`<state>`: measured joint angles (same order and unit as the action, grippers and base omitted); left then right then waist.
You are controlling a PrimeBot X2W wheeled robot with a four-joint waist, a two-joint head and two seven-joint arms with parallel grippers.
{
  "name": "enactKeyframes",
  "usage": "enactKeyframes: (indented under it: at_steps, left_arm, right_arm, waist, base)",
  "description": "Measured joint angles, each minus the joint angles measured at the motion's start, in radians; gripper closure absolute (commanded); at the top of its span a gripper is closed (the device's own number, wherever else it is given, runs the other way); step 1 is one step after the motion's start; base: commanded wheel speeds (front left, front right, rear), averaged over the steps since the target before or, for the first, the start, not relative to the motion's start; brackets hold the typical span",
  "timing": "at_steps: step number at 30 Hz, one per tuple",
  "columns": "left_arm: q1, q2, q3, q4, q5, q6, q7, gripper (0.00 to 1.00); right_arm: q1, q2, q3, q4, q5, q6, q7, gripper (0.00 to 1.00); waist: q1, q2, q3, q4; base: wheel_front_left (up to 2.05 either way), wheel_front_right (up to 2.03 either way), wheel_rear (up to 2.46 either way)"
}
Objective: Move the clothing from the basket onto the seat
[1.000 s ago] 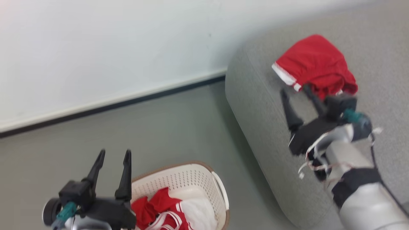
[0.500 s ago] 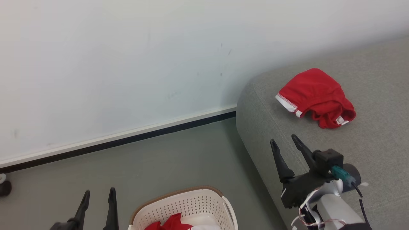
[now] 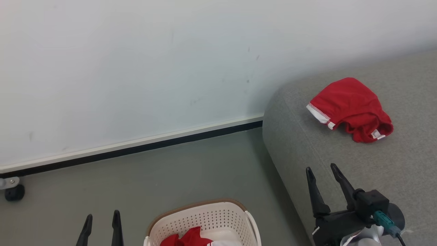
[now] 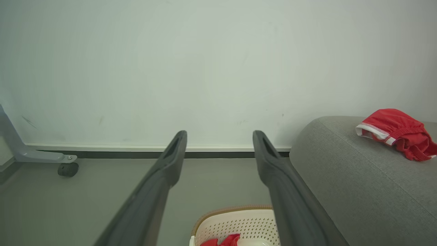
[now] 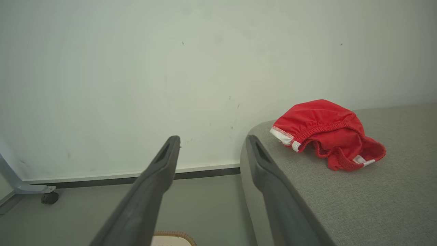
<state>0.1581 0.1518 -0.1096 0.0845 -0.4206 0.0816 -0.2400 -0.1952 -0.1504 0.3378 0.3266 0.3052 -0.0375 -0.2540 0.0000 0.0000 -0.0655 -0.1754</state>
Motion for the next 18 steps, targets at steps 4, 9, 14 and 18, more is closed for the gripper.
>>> enactKeyframes:
  at_steps: [4,9,14,18]
  left_arm:
    - [0.008,-0.001,0.003,-0.01,0.001,0.006,-0.001,0.0]
    - [0.014,0.003,0.02,-0.025,0.001,0.007,-0.004,0.0]
    - [0.015,0.005,0.021,-0.036,0.01,0.007,-0.006,0.0]
    - [0.016,0.005,0.015,-0.053,0.022,0.013,-0.009,0.0]
  right_arm:
    - [0.036,-0.002,-0.006,-0.061,-0.008,-0.016,0.0,0.0]
    - [0.059,0.002,-0.004,-0.118,-0.016,-0.024,0.0,0.0]
    - [0.09,0.004,-0.006,-0.158,-0.018,-0.033,0.0,0.0]
    - [0.105,0.007,-0.008,-0.185,-0.03,-0.034,0.0,0.0]
  waist:
    - [0.0,0.0,0.007,0.019]
    - [0.0,0.0,0.017,0.035]
    - [0.0,0.0,0.024,0.04]
    - [0.0,0.0,0.029,0.041]
  base:
    - [0.0,0.0,0.0]
    - [0.0,0.0,0.0]
    - [0.0,0.0,0.0]
    - [0.0,0.0,0.0]
